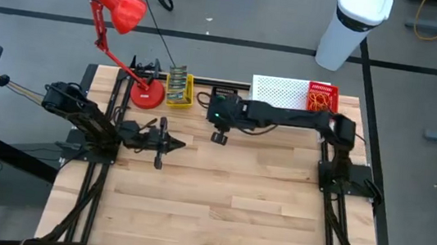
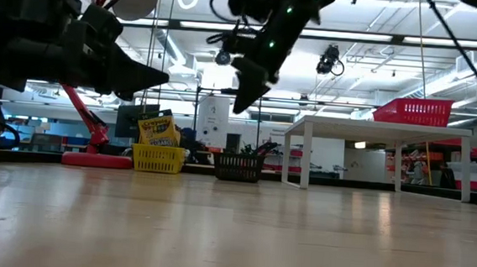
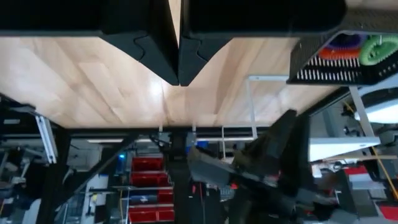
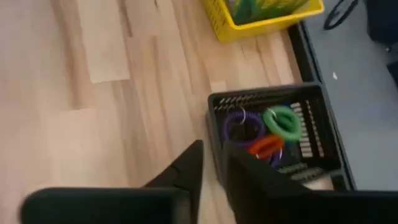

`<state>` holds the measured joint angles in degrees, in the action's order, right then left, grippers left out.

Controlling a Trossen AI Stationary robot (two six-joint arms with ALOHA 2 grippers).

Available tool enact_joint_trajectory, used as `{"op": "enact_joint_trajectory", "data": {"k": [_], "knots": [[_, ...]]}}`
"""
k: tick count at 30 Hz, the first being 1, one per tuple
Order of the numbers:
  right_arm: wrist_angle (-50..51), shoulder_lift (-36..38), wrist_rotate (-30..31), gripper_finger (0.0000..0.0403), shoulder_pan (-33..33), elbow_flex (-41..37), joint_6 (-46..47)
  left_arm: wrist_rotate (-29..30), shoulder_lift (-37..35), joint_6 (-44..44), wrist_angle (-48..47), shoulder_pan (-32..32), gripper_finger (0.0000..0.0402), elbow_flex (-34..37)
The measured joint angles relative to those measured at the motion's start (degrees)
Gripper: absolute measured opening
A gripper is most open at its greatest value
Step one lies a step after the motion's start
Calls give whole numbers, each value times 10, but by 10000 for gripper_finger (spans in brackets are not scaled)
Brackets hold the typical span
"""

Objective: Pick & Place Office Desk Supplies
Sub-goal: Put the black bin with the spiral keychains onto the white shelf

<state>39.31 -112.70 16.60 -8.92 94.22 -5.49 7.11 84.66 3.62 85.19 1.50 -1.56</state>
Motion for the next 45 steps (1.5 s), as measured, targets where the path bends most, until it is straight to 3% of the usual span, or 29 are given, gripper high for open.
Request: {"op": "enact_joint_trajectory", "data": {"k": [7,13,18,26,41,45], "knots": [[-8,-40,-8,153,-23,8,-43,-6,0,-8,-6,0,10,0],[-9,-67,-5,184,-36,8,-47,-11,0,-9,-8,0,11,-8],[-30,-86,12,183,-46,8,-58,-18,0,-12,-15,0,11,-12],[-32,-92,-26,172,-61,8,-75,-18,0,-12,-20,0,11,-12],[-37,-113,-31,172,-66,8,-87,-18,0,-11,-20,0,11,-12],[-37,-114,-31,154,-65,8,-98,-18,0,-10,-23,0,11,-12]]}}
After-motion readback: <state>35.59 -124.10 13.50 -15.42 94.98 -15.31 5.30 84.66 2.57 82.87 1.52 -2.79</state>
